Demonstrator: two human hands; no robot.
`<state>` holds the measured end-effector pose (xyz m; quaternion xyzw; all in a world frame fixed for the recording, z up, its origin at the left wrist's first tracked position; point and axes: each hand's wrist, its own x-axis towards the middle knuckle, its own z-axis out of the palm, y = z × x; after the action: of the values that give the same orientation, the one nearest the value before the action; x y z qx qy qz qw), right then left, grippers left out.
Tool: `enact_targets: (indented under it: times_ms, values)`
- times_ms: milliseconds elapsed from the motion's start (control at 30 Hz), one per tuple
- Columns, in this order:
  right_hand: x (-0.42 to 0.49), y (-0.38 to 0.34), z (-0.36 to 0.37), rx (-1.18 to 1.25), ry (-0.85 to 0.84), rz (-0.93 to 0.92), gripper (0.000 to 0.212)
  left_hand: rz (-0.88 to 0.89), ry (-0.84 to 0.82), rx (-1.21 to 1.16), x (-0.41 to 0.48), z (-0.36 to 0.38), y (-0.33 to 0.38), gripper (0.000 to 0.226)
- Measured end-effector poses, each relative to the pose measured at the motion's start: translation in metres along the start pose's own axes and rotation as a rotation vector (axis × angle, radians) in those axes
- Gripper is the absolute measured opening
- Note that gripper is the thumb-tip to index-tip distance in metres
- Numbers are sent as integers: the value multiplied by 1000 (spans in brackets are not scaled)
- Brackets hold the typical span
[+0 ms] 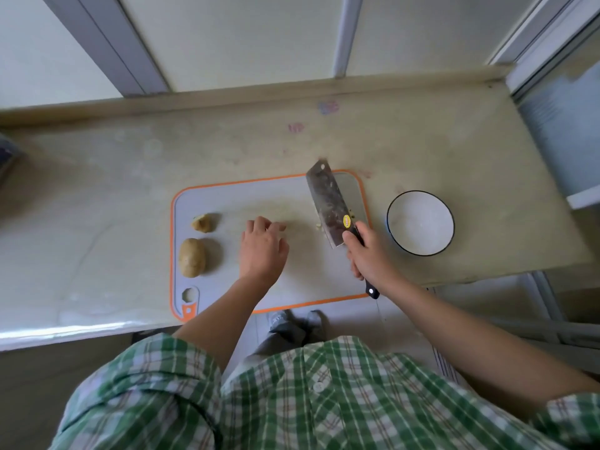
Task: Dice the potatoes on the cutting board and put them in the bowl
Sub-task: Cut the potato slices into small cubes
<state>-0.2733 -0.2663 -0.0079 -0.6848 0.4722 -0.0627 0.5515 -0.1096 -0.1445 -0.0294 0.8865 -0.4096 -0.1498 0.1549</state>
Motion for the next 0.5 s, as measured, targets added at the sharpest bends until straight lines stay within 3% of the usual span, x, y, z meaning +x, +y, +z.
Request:
enact_targets:
  times_ms: [133,300,500]
  values:
    - [1,-12,8,-86,-66,-11,20,-94,14,9,-14,-6,-17,53]
    - [0,-14,34,-159,-165,-3,14,-61,39,38,-44,-7,-45,70]
    - [12,4,27,-331,-37,-8,22,-20,56,59,-59,-3,-57,65]
